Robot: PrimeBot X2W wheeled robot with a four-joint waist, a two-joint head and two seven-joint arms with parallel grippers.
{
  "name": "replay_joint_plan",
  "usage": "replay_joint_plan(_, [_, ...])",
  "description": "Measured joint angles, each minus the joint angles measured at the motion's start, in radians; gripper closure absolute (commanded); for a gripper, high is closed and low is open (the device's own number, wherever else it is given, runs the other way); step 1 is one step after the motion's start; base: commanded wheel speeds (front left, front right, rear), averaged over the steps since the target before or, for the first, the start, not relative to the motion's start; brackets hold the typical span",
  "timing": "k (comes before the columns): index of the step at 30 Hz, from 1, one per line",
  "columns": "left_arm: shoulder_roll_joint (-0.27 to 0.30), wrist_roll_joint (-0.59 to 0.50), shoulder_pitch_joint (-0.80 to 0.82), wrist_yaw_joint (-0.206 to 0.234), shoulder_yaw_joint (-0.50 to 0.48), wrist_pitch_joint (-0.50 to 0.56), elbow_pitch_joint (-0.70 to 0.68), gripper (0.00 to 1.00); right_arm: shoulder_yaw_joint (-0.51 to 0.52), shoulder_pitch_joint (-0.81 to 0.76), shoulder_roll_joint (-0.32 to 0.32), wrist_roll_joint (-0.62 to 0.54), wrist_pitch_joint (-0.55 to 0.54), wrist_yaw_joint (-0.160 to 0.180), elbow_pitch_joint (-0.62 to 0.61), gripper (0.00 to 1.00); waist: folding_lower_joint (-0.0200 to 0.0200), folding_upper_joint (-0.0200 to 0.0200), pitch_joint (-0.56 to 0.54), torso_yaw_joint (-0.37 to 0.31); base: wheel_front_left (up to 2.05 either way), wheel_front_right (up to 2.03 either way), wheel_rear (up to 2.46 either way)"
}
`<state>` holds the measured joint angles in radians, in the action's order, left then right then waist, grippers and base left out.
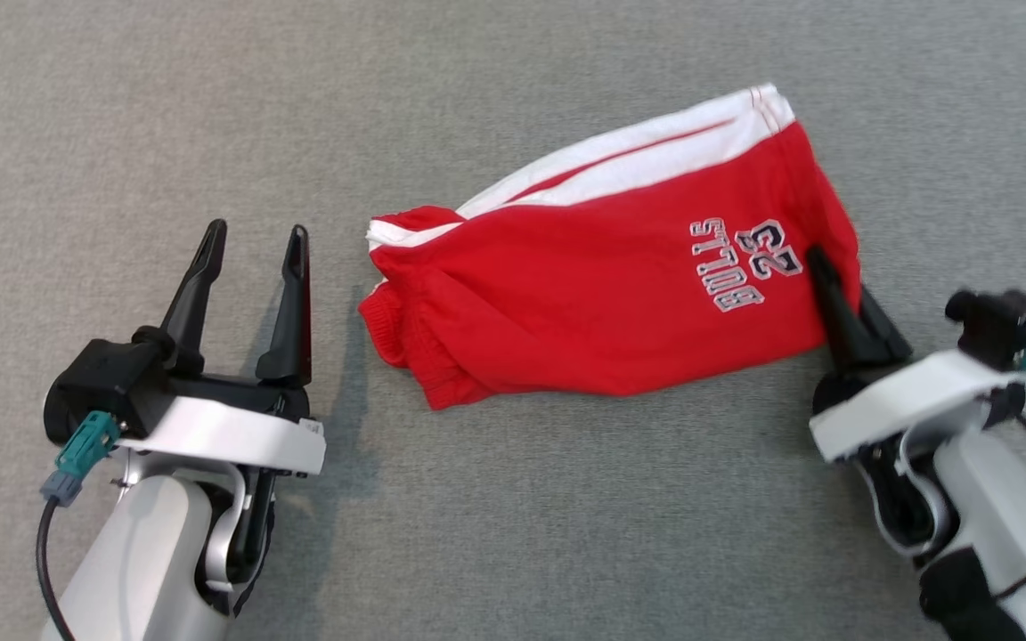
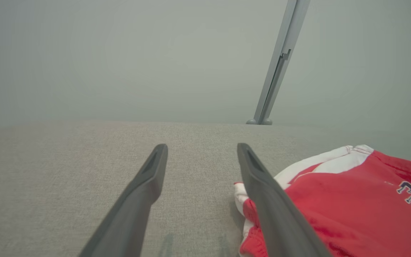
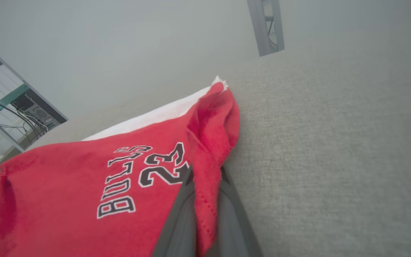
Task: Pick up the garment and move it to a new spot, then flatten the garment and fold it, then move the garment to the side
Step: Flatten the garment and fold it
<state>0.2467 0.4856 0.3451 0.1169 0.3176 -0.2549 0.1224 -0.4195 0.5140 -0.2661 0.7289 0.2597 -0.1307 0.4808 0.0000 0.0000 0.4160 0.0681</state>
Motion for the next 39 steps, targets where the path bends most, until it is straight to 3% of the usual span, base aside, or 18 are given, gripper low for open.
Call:
replay_joint_plan(10, [0.024, 0.011, -0.062, 0.026, -0.01, 0.028, -0.041, 0.0, 0.172, -0.226, 0.119, -0.068, 0.005, 0.0, -0.085, 1.0, 0.0, 0.0, -0.053, -0.07, 0.0, 0.0, 0.0])
replay_joint_plan(19, [0.036, 0.016, -0.077, 0.042, -0.009, 0.052, -0.074, 0.0, 0.224, -0.241, 0.14, -0.146, 0.004, 0.0, -0.089, 1.0, 0.0, 0.0, -0.066, -0.084, 0.0, 0.0, 0.0])
replay_joint_plan(23, [0.039, 0.018, -0.078, 0.043, -0.009, 0.054, -0.08, 0.0, 0.165, -0.202, 0.144, -0.212, 0.004, 0.0, -0.16, 1.0, 0.0, 0.0, -0.068, -0.085, 0.0, 0.0, 0.0])
replay_joint_plan(31, [0.03, 0.022, -0.079, 0.042, 0.007, 0.057, -0.079, 0.0, -0.074, -0.105, 0.174, -0.292, -0.089, 0.0, -0.343, 1.0, 0.0, 0.0, -0.075, -0.057, 0.0, 0.0, 0.0])
replay_joint_plan(34, [0.022, 0.026, -0.073, 0.038, 0.012, 0.052, -0.073, 0.0, -0.144, -0.092, 0.187, -0.283, -0.133, 0.0, -0.347, 1.0, 0.0, 0.0, -0.073, -0.036, 0.0, 0.0, 0.0])
replay_joint_plan(39, [0.008, 0.031, -0.07, 0.033, 0.021, 0.043, -0.058, 0.0, -0.248, -0.078, 0.195, -0.242, -0.169, 0.0, -0.254, 1.0, 0.0, 0.0, -0.065, -0.002, 0.0, 0.0, 0.0])
